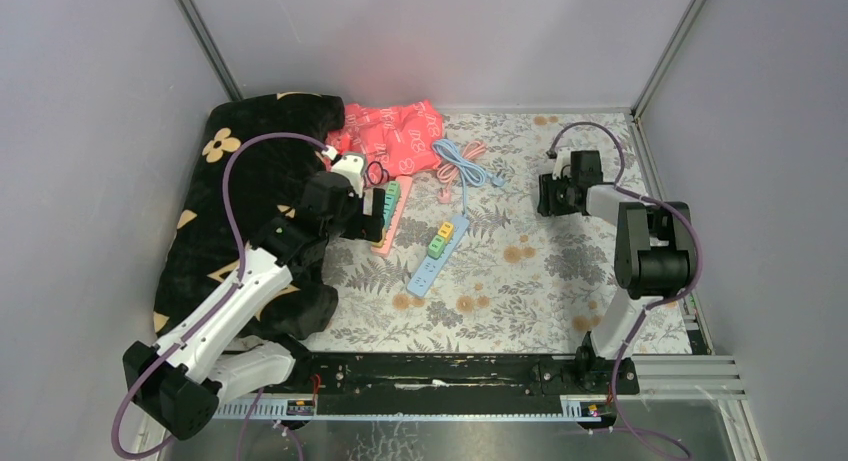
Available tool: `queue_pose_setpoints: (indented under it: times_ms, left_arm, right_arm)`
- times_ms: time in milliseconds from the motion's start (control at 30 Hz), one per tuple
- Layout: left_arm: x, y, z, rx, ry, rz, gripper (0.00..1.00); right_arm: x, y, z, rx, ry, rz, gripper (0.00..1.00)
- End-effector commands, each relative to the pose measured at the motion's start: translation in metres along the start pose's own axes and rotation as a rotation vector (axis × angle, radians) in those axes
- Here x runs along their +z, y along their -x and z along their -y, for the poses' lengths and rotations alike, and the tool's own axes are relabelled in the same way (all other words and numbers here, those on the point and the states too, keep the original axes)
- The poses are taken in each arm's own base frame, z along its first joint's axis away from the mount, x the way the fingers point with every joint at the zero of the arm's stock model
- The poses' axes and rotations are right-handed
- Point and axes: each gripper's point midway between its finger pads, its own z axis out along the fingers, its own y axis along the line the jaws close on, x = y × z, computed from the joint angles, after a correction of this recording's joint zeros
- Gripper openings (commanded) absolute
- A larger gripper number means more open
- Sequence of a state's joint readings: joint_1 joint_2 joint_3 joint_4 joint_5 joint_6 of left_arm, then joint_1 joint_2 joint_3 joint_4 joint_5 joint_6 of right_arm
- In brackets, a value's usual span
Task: Insert the plug
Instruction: Pick up the plug from the center of the board.
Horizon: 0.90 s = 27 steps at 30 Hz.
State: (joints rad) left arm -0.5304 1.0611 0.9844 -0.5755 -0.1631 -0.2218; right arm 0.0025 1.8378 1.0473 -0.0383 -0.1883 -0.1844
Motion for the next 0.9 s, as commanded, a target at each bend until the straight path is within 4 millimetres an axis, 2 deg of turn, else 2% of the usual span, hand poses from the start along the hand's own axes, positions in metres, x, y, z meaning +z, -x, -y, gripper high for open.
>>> queue_pose_setpoints:
  times_ms: [0, 167, 533, 867]
  left_arm:
    - [0.004, 0.011, 0.007, -0.004, -0.047, 0.031, 1.0]
    - [0.003, 0.013, 0.015, -0.011, -0.086, 0.019, 1.0]
    - [0.002, 0.023, 0.034, -0.05, -0.16, -0.046, 1.0]
    - [0.005, 0.012, 0.067, -0.154, -0.301, -0.157, 1.0]
  right_arm:
    - [-0.022, 0.014, -0.036, 0.008, 0.087, 0.089, 0.37]
    - [-0.044, 0.019, -0.068, -0.025, 0.128, 0.172, 0.37]
    - [-0.09, 0.013, -0.131, -0.073, 0.232, 0.315, 0.37]
    - [-0.126, 0.004, -0.192, -0.196, 0.402, 0.476, 0.37]
